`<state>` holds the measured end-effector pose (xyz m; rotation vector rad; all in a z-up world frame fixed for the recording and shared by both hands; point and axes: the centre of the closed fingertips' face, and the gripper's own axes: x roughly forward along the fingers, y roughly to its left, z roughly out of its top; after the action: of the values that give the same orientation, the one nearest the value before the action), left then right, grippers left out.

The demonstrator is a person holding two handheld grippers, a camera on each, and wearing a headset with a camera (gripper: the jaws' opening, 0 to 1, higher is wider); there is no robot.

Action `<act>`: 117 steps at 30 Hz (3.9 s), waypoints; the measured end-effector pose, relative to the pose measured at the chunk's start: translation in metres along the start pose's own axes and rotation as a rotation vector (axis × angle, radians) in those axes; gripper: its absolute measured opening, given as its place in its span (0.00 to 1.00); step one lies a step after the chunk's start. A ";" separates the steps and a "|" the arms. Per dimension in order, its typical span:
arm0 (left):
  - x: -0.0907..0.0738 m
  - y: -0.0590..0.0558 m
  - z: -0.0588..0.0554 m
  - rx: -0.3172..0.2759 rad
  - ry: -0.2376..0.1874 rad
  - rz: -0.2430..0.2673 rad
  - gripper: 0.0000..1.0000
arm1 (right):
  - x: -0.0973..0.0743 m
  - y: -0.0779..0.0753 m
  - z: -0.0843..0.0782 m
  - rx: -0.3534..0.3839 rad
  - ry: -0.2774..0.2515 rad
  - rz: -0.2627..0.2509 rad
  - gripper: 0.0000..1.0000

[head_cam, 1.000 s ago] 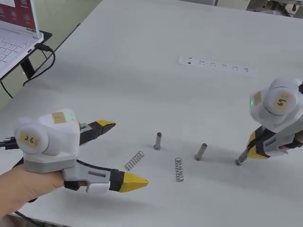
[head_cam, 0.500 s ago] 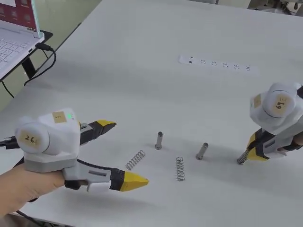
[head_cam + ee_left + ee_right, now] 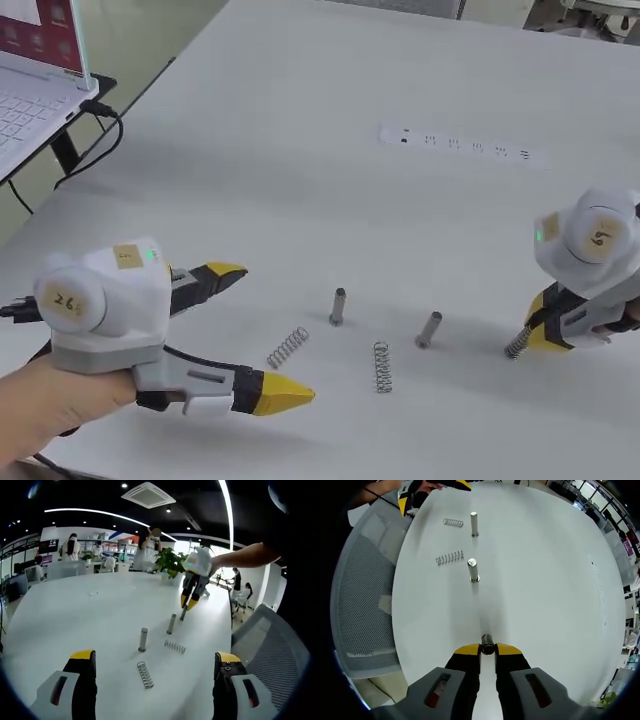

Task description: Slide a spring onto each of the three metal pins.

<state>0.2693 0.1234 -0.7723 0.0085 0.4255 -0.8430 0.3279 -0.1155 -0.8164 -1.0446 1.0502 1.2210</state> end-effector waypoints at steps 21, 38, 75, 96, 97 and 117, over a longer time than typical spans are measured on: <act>-0.002 0.002 0.003 -0.015 -0.006 0.001 0.96 | -0.008 -0.008 0.009 0.055 -0.112 -0.031 0.17; -0.002 0.000 0.007 -0.027 -0.019 -0.001 0.96 | -0.025 -0.002 0.028 0.223 -0.355 -0.087 0.29; -0.011 -0.004 0.016 -0.011 -0.008 0.008 0.96 | -0.057 0.031 0.025 0.443 -0.687 -0.133 0.44; -0.014 -0.001 0.016 0.001 0.007 0.000 0.96 | -0.051 0.048 0.028 0.470 -0.677 -0.105 0.40; -0.014 -0.001 0.016 0.000 0.008 -0.001 0.96 | -0.051 0.048 0.029 0.469 -0.673 -0.105 0.39; -0.016 -0.001 0.016 -0.003 0.003 -0.002 0.96 | -0.036 0.064 0.059 0.417 -0.630 -0.026 0.34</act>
<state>0.2652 0.1314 -0.7522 0.0068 0.4299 -0.8442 0.2646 -0.0613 -0.7722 -0.3107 0.7391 1.1351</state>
